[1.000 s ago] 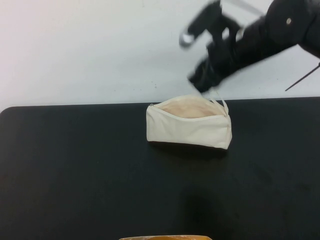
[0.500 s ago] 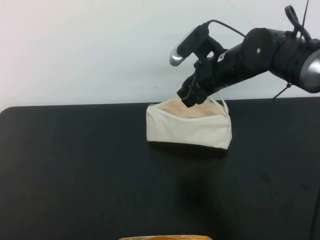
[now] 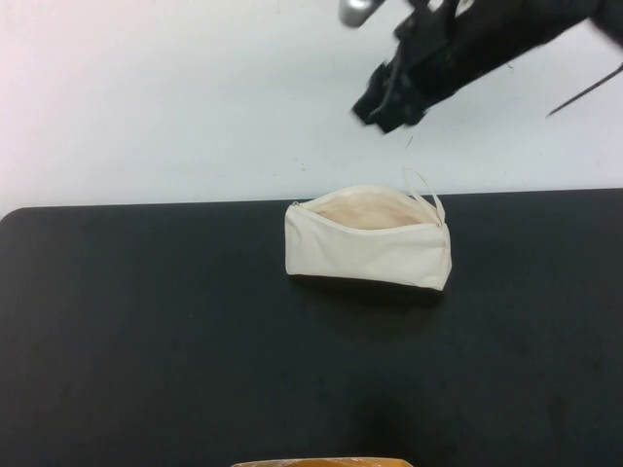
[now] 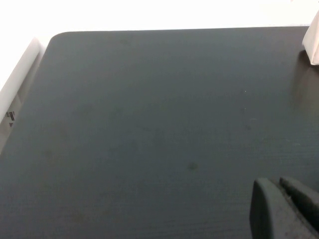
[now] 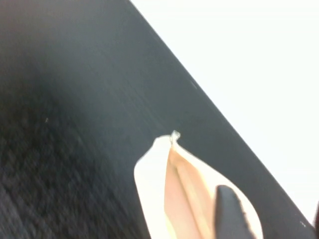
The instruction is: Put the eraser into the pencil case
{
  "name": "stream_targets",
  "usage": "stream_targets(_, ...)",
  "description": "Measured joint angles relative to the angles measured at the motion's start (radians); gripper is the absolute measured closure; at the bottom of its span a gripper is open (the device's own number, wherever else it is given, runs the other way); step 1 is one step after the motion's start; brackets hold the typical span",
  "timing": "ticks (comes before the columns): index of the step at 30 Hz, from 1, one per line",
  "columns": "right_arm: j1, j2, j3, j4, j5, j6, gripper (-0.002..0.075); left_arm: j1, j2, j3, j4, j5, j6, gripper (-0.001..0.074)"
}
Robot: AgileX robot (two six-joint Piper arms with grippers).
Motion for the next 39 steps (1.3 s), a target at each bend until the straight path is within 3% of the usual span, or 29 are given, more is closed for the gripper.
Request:
stream_targets(4,0.000,-0.088,-0.012,-0.108,0.095,0.011,0.0610,0.000,0.000,0.000,0.000,0.000,0.000,0.0736)
stream_targets(9,0.000,-0.245,-0.012,-0.249,0.141,0.098,0.0708,0.000,0.000,0.000,0.000,0.000,0.000,0.0736)
stream_targets(19,0.000,-0.563,-0.020,-0.506,0.287,0.234,0.0724,0.000,0.000,0.000,0.000,0.000,0.000,0.0736)
stream_targets(25,0.000,-0.703,0.091,-0.553,0.306,0.269,0.0725,0.000,0.000,0.000,0.000,0.000,0.000,0.0736)
stream_targets(33,0.000,-0.718,0.296,-0.547,0.306,0.540,0.0725,0.000,0.000,0.000,0.000,0.000,0.000,0.0736)
stream_targets(39,0.000,-0.647,0.380,-0.544,0.306,0.609,0.0726,0.000,0.000,0.000,0.000,0.000,0.000,0.0736)
